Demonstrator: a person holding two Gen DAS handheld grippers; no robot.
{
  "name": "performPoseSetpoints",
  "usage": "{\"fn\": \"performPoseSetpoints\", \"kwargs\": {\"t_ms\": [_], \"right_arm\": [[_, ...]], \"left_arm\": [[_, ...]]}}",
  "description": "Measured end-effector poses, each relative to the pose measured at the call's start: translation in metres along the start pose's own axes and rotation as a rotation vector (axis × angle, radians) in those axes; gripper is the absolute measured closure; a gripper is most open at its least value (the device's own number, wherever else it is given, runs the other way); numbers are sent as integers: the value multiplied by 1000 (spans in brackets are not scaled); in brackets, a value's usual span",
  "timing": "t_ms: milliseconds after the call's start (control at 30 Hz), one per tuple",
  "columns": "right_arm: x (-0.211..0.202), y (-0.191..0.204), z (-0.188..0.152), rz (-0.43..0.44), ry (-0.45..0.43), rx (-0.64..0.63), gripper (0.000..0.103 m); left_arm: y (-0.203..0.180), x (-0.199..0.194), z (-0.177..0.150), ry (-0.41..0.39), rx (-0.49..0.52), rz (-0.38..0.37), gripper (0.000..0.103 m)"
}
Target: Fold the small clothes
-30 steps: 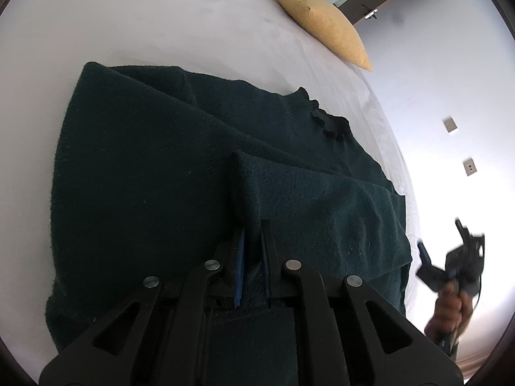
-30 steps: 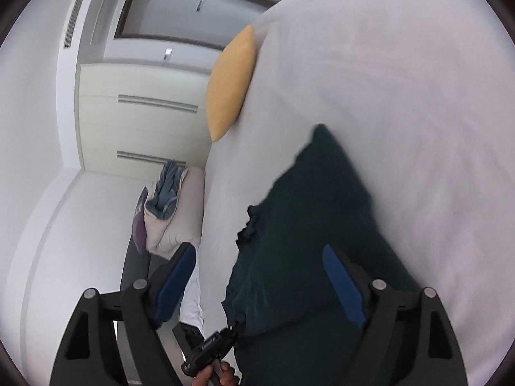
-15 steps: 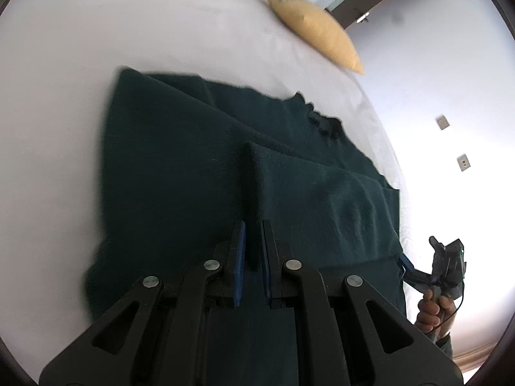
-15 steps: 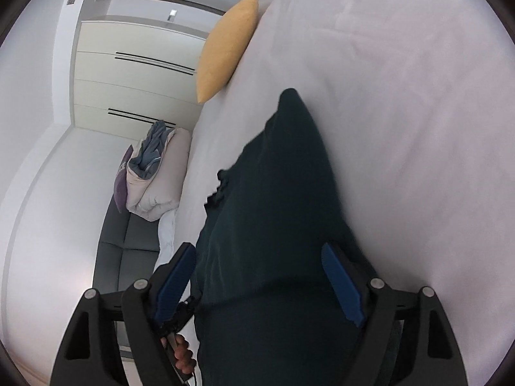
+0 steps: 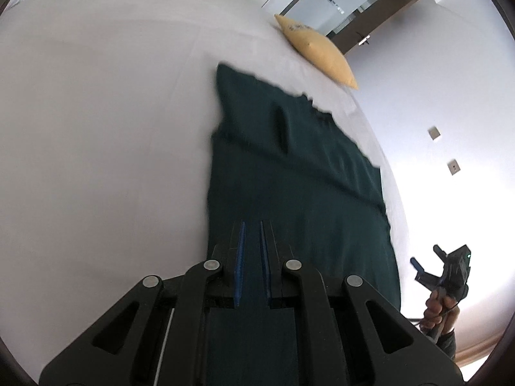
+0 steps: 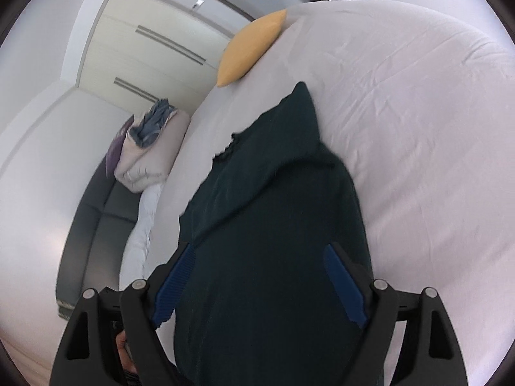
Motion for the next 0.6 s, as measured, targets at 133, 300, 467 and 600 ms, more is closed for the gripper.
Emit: {"fn": "performPoseSetpoints", "kwargs": {"t_ms": [133, 300, 467, 600], "right_arm": [[-23, -4, -23, -25, 12, -36, 18], [-44, -22, -44, -72, 29, -47, 17], [-51, -30, -68, -52, 92, -56, 17], [-47, -31, -82, -39, 138, -62, 17]], "left_arm": [[15, -19, -48, 44, -37, 16, 94], [19, -36, -86, 85, -69, -5, 94], [27, -49, -113, 131, -108, -41, 94], [31, -60, -134, 168, -143, -58, 94]]}}
Point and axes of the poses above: each gripper's, at about its wrist camera, not at the fingertips, and x roughly the way its jaws point, y to its left, z to its top, the point moved 6 cm from there along x, roughly the way its jaws point, and after that the axes turned 11 degrees about -y, right-handed, at the moved point
